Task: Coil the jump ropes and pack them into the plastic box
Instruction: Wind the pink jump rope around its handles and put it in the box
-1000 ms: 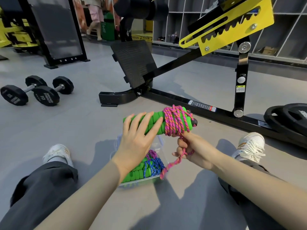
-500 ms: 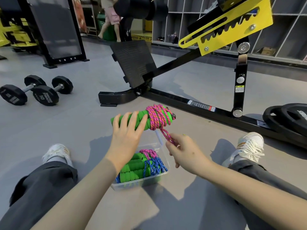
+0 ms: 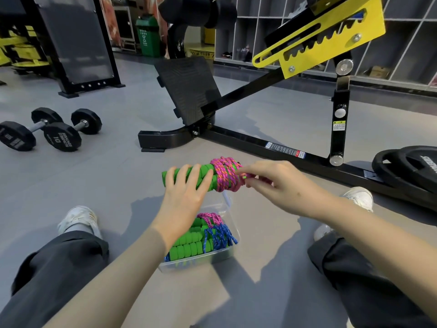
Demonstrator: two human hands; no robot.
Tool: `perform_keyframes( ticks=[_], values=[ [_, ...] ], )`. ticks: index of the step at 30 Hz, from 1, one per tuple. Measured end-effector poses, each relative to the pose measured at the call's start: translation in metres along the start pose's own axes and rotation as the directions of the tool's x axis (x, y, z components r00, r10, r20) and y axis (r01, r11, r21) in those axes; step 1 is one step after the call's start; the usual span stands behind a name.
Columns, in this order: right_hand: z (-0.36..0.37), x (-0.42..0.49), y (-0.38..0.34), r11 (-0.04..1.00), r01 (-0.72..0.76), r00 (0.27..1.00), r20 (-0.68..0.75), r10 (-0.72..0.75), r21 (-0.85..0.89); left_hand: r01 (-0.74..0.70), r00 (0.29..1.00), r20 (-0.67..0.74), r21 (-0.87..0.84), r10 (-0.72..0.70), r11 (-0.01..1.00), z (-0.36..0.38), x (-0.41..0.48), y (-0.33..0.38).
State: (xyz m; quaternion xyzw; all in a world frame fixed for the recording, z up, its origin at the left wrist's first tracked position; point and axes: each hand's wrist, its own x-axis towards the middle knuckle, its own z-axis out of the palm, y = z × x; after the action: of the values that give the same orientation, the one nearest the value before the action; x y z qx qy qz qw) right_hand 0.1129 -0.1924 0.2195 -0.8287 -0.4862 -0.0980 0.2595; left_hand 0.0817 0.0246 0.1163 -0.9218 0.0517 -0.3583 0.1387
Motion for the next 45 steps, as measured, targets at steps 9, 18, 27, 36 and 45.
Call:
perform_keyframes(
  ticks=[9,18,27,36,45],
  values=[
    [0.004,0.0,0.024,1.0,-0.004,0.978,-0.207,-0.001,-0.02,-0.251,0.96,-0.158,-0.132,0.23,0.959,-0.012,-0.002,0.028],
    [0.017,-0.006,0.028,0.996,-0.074,0.952,-0.295,0.083,0.041,-0.254,0.956,-0.183,-0.121,0.23,0.959,-0.025,-0.008,0.032],
    [0.028,-0.008,0.027,0.991,-0.1,0.869,-0.492,0.045,-0.086,-0.224,0.949,-0.254,-0.116,0.189,0.968,-0.03,-0.001,0.03],
    [0.034,-0.011,0.035,0.915,0.042,0.903,-0.377,-0.207,-0.401,-0.263,0.939,-0.259,-0.122,0.225,0.957,-0.027,-0.006,0.03],
    [0.028,-0.015,0.042,0.874,0.2,0.934,-0.184,-0.306,-0.442,-0.277,0.929,-0.284,-0.118,0.235,0.954,-0.027,-0.005,0.028]
  ],
)
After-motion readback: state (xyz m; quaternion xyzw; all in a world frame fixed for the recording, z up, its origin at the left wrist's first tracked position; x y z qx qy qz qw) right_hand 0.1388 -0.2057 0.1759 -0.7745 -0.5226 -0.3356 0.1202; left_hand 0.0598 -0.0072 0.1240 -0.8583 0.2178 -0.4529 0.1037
